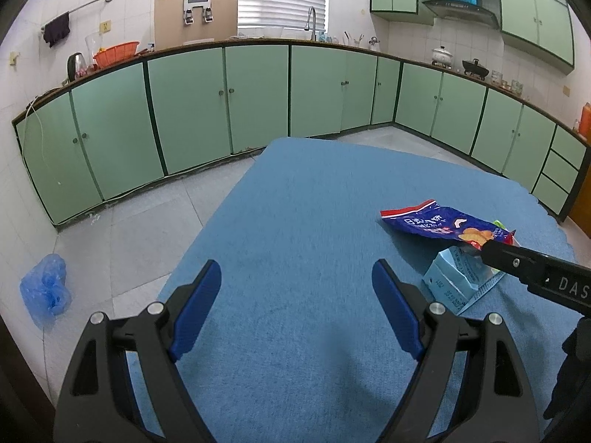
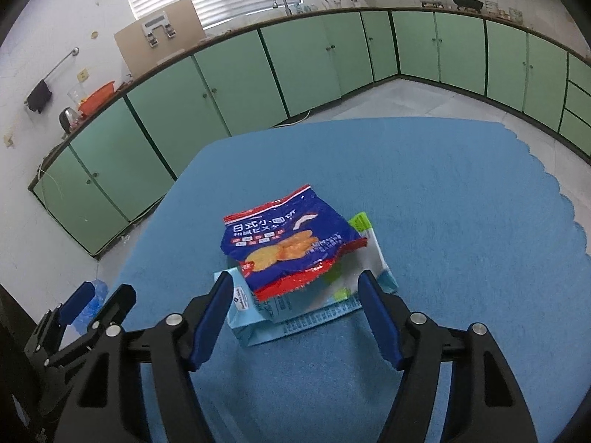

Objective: Collect trash
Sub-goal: 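Grasp the blue cookie snack bag with the right tool and lift it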

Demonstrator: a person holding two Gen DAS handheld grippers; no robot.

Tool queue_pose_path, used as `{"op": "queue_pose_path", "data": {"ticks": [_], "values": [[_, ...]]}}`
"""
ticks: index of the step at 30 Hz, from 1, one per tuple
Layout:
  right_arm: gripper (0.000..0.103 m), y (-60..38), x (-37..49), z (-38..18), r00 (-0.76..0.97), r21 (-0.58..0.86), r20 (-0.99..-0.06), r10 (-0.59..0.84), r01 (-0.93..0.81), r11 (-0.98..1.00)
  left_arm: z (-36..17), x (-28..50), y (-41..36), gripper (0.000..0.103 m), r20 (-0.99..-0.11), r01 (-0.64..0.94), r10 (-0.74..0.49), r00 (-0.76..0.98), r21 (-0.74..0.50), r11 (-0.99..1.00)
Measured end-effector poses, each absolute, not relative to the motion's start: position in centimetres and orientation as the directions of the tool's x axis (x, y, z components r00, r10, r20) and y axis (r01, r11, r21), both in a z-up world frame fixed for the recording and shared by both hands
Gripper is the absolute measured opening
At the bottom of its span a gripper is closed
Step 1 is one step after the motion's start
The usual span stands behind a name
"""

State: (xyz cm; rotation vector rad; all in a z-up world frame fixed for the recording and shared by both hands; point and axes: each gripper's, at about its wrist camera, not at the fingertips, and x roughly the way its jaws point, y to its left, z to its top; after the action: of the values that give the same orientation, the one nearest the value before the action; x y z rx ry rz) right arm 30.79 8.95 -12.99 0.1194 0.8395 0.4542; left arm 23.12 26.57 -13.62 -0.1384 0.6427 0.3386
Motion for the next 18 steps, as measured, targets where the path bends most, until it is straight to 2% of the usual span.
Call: {"op": "queue_pose_path", "data": {"ticks": [2,7,15,18], "values": [[0.059,8.8,31.0,-13.1,0.574,0.285,-0.693,0.436,-0.337,0.897,-13.6,23.2,26.6,0.081,-0.609,-0.35,0.266,0.747,-0.02,0.936],[0.057,8.7,31.3,-12.9,0.57,0.302,-0.686,0.452,-0.341,0.89,-13.7,23.3,26.7,0.081,-0.609,-0.352,0.266,0.748,-0.024,0.936],[0.043,9.3,31.8,-12.8,0.538,0.333,-0.69,0.484,-0.357,0.873,-13.9,23.3,26.7,0.081,-0.61,-0.356,0.266,0.747,-0.029,0.934],[0.028,9.4,32.1,-12.8,0.522,0.35,-0.69,0.501,-0.365,0.863,-13.9,23.4,26.7,0.081,-0.611,-0.355,0.265,0.746,-0.028,0.934]]}}
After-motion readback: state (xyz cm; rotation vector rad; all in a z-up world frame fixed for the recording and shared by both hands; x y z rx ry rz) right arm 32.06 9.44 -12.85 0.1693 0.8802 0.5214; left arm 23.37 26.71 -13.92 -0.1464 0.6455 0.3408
